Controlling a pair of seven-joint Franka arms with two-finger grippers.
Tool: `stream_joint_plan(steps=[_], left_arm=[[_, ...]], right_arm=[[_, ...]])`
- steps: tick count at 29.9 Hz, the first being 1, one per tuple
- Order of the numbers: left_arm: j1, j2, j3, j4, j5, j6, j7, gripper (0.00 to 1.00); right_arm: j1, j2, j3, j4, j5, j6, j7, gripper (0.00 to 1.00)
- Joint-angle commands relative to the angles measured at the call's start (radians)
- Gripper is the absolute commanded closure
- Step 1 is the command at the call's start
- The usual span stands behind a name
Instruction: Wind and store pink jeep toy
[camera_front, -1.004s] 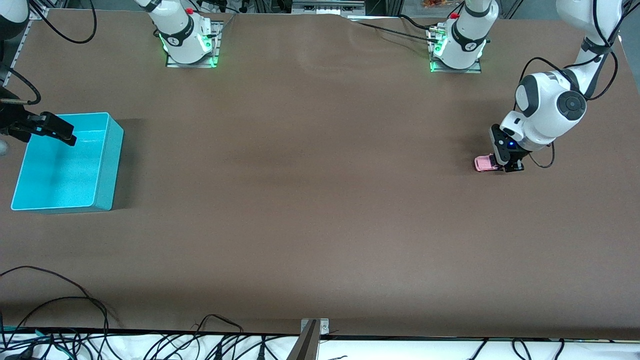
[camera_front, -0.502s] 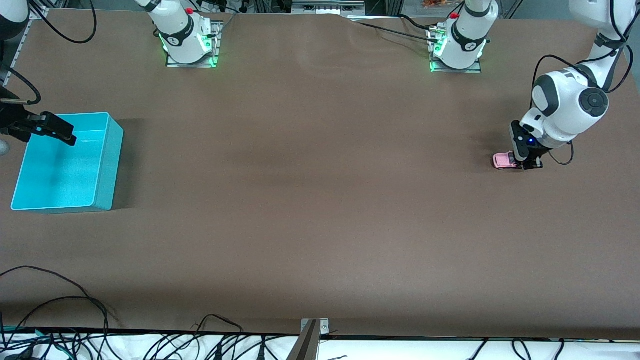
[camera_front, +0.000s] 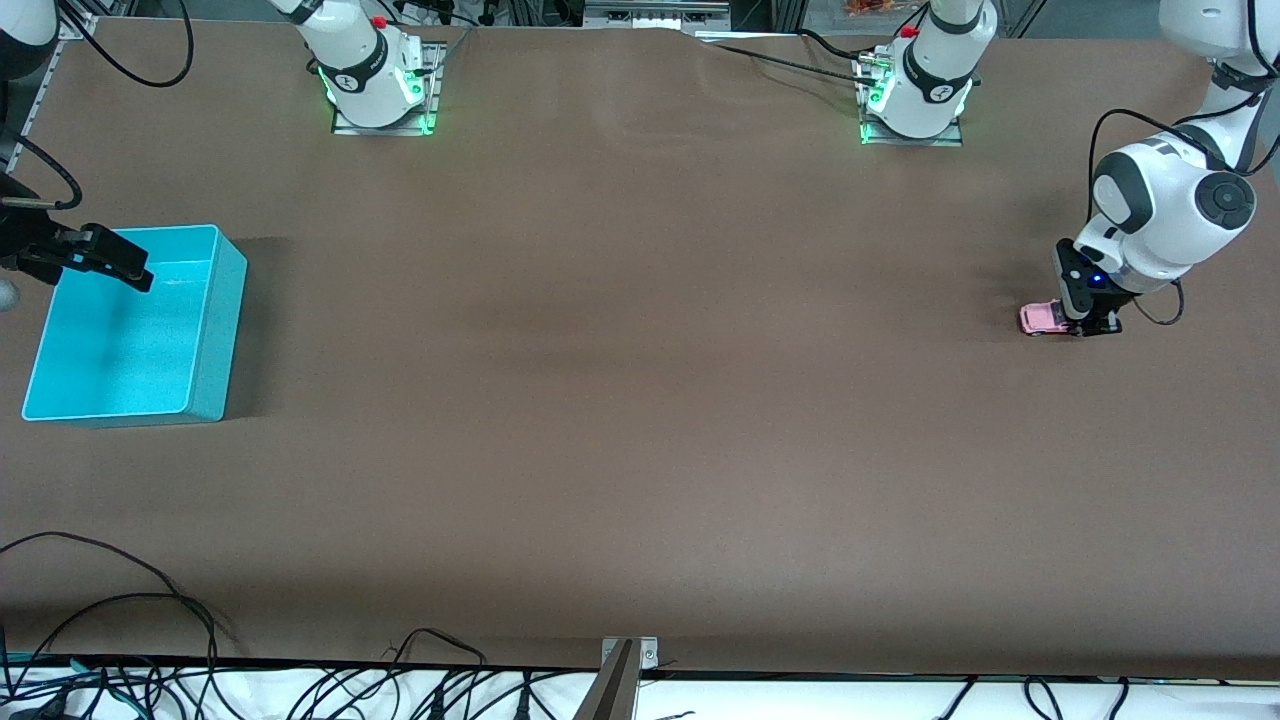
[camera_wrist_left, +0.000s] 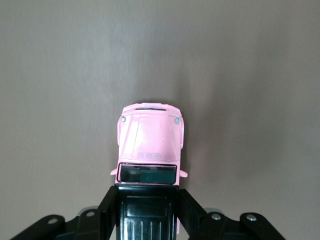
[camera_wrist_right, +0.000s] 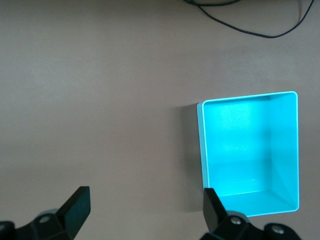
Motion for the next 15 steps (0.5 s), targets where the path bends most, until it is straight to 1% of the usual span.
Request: stream_joint_plan(steps=[1, 15], left_arm=[[0.002, 0.108, 0.035, 0.017, -0.010, 0.004, 0.033, 1.00], [0.001, 0.111, 0.035, 0.032, -0.007, 0.003, 0.039, 1.00]], right_arm=[[0.003, 0.002, 0.004, 0.012, -0.021, -0.001, 0.000, 0.00], [0.003, 0.002, 0.004, 0.012, -0.021, -0.003, -0.002, 0.00]])
